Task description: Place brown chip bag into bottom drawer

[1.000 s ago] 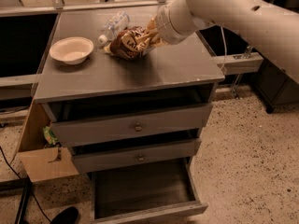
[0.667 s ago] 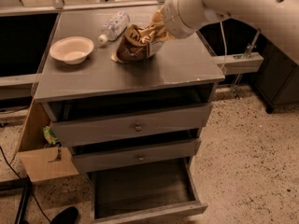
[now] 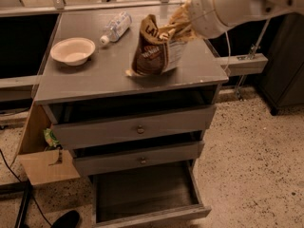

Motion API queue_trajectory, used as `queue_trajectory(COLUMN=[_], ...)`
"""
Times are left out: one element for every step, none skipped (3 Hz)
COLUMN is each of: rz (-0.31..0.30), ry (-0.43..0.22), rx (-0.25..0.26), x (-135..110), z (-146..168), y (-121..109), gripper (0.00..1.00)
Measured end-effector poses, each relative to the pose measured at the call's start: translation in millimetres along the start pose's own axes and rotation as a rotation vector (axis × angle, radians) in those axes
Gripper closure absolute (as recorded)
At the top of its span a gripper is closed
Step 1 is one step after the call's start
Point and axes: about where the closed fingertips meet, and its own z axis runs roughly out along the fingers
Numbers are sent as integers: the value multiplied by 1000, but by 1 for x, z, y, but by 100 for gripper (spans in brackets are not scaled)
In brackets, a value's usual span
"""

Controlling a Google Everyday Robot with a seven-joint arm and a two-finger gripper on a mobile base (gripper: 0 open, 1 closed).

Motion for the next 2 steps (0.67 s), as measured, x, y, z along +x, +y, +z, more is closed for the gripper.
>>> queue_trajectory(rz=[-49,-98], ry=[-91,-255], rx=[26,68], x=[-12,-26], z=[-51,-89], y=[14,22], gripper=[100,100])
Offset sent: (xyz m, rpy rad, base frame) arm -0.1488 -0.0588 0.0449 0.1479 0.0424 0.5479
